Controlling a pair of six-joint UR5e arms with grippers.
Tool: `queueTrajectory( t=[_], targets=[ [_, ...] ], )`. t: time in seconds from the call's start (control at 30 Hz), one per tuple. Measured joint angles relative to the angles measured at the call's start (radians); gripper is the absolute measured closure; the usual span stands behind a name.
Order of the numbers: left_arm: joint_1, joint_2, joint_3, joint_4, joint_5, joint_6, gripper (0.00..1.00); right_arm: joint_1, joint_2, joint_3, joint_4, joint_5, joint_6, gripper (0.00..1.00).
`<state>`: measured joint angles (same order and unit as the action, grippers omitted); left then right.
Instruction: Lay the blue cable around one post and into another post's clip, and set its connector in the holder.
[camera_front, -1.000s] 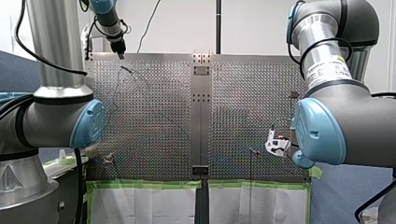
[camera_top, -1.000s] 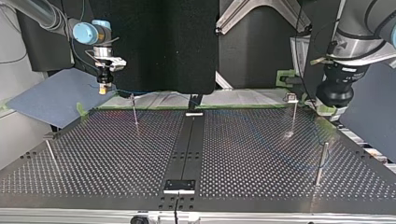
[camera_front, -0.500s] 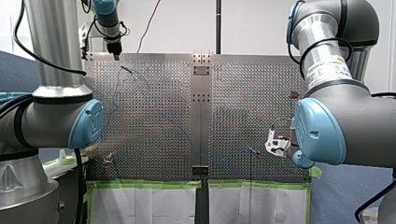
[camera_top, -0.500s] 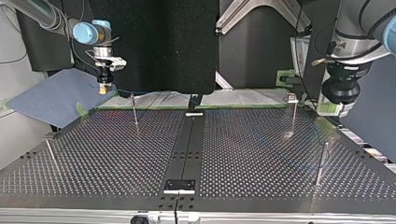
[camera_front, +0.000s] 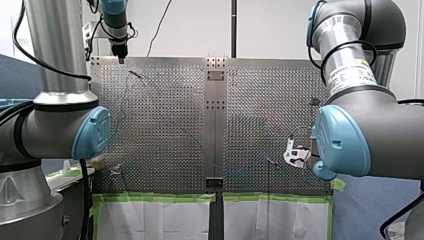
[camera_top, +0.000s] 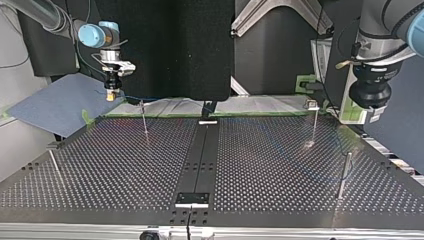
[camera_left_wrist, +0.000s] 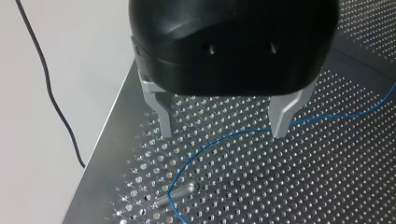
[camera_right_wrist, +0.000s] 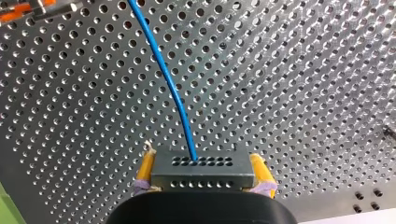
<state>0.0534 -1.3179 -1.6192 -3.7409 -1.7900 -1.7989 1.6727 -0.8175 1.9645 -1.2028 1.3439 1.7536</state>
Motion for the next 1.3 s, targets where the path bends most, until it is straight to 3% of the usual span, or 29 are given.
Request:
queueTrajectory(
  t=[1.3],
  targets=[
    [-0.020,-0.004,0.000,-0.004,-0.057,-0.011,0.00,0.000,0.000,0.000,0.000,0.000,0.000,1.00]
  ],
)
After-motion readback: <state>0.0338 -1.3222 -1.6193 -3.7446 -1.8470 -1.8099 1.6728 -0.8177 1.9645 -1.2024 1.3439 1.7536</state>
